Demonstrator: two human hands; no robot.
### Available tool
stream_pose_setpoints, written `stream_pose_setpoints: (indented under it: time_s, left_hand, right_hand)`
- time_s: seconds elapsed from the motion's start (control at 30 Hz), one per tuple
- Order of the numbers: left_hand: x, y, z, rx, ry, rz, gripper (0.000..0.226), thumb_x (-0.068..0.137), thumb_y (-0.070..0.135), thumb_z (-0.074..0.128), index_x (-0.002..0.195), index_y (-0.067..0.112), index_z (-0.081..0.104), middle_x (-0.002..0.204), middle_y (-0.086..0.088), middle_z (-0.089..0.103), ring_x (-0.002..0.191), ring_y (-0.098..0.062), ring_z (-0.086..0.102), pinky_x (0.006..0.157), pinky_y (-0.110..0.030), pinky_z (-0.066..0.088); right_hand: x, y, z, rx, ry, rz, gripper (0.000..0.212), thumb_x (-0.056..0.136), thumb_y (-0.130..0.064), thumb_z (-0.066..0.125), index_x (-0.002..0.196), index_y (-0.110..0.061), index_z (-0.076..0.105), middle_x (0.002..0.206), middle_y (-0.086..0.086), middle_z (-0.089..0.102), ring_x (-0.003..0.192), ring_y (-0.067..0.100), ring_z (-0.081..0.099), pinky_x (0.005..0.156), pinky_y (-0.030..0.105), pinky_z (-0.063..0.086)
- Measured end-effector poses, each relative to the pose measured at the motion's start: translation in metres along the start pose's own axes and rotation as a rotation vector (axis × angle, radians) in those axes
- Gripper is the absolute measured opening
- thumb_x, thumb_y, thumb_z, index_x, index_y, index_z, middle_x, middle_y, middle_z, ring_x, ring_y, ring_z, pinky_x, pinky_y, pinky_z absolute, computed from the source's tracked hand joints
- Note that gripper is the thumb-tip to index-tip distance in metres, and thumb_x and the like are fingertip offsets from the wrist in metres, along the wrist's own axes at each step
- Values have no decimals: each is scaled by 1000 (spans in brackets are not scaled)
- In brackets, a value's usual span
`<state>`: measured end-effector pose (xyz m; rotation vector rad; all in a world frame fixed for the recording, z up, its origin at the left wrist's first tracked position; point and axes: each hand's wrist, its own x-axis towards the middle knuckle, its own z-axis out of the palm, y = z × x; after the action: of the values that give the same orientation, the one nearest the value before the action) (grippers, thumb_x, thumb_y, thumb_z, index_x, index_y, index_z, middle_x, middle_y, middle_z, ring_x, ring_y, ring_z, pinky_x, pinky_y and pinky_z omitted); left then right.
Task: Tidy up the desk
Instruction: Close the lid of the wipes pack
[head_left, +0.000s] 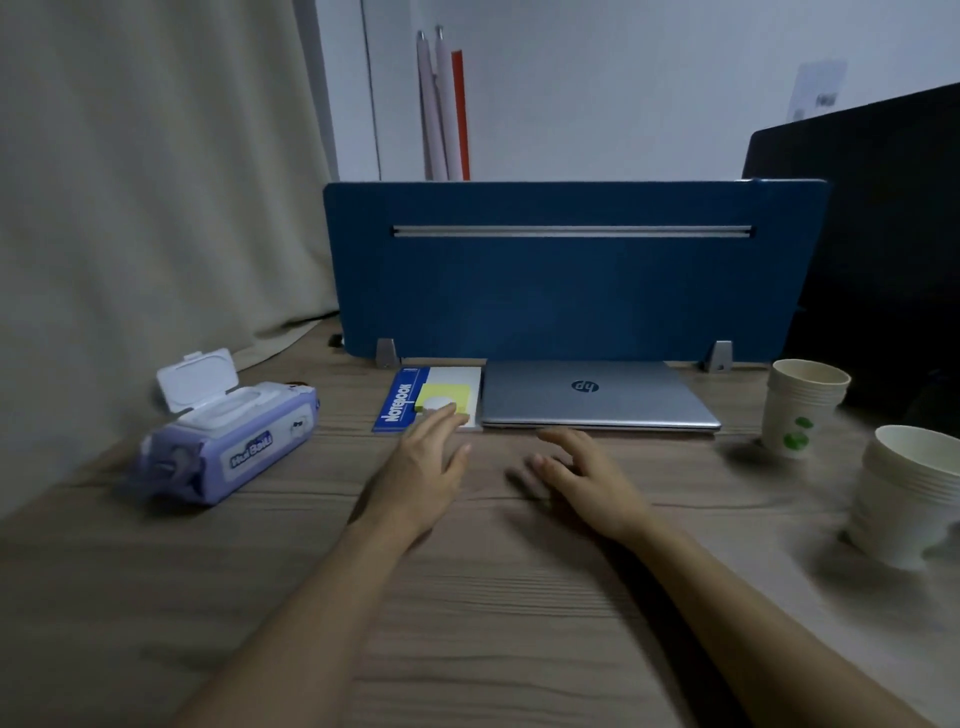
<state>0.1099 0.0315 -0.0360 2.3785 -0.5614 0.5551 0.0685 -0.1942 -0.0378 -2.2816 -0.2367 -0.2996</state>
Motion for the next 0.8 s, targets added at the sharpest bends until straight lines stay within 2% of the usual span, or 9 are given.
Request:
stream_pose_setpoints:
  time_s: [0.1, 0.23, 0.3, 0.37, 0.47, 0.57, 0.7, 0.8]
  left_hand:
    - [-20, -21, -35, 30, 112, 26, 41, 96, 21, 56, 137, 19, 54, 145, -1, 49, 138, -17, 36, 114, -32, 27]
    - [-46, -71, -93, 177, 289, -48, 34, 89, 8, 63, 123, 5, 64, 131, -15, 62, 130, -36, 48, 112, -50, 33]
    - [-59, -95, -117, 226, 410, -112, 30, 86, 6, 59, 115, -2, 68, 124, -21, 65, 123, -46, 51, 108, -54, 36]
    - [-66, -110, -136, 238, 533, -137, 31, 85, 9, 54, 111, -2, 68, 122, -21, 66, 118, -45, 54, 105, -51, 37]
    - [-70, -129, -156, 207, 653, -193, 38, 87, 16, 47, 116, 1, 66, 125, -17, 64, 117, -40, 52, 103, -44, 36]
    - [-65, -149, -161, 71, 667, -342, 44, 89, 20, 45, 125, 0, 59, 130, -21, 60, 122, -39, 49, 104, -40, 34]
    - [-45, -171, -156, -109, 514, -416, 41, 102, 22, 46, 139, 4, 47, 142, -18, 51, 128, -32, 47, 105, -37, 36]
    - [-30, -185, -157, -201, 507, -425, 43, 103, 32, 43, 139, 9, 47, 139, -10, 54, 123, -24, 51, 91, -16, 32]
  right_hand:
    - [-1, -24, 28, 131, -35, 15, 47, 95, -44, 55, 138, -26, 51, 142, -3, 50, 127, 9, 46, 103, 26, 37]
    - [8, -60, 71, 295, -120, 9, 44, 94, -44, 56, 136, -31, 52, 142, -5, 51, 126, 6, 45, 96, 20, 38]
    - [15, -79, 91, 326, -133, 5, 43, 94, -44, 57, 134, -30, 53, 141, -4, 53, 126, 9, 50, 103, 30, 43]
    - [24, -95, 110, 339, -133, 9, 42, 93, -45, 57, 132, -30, 54, 139, -3, 55, 126, 13, 52, 108, 41, 43]
    - [40, -118, 139, 282, -142, -20, 42, 92, -48, 56, 131, -32, 54, 139, -4, 53, 126, 11, 49, 109, 38, 40]
    - [58, -132, 161, 255, -167, -59, 42, 93, -48, 54, 132, -32, 53, 140, -6, 53, 126, 9, 47, 106, 33, 38]
    - [84, -135, 174, 249, -143, -76, 45, 94, -45, 53, 136, -27, 51, 142, -4, 50, 127, 9, 47, 108, 32, 37]
    - [104, -133, 182, 261, -127, -99, 48, 94, -44, 53, 139, -28, 49, 144, -4, 48, 130, 10, 44, 107, 29, 35]
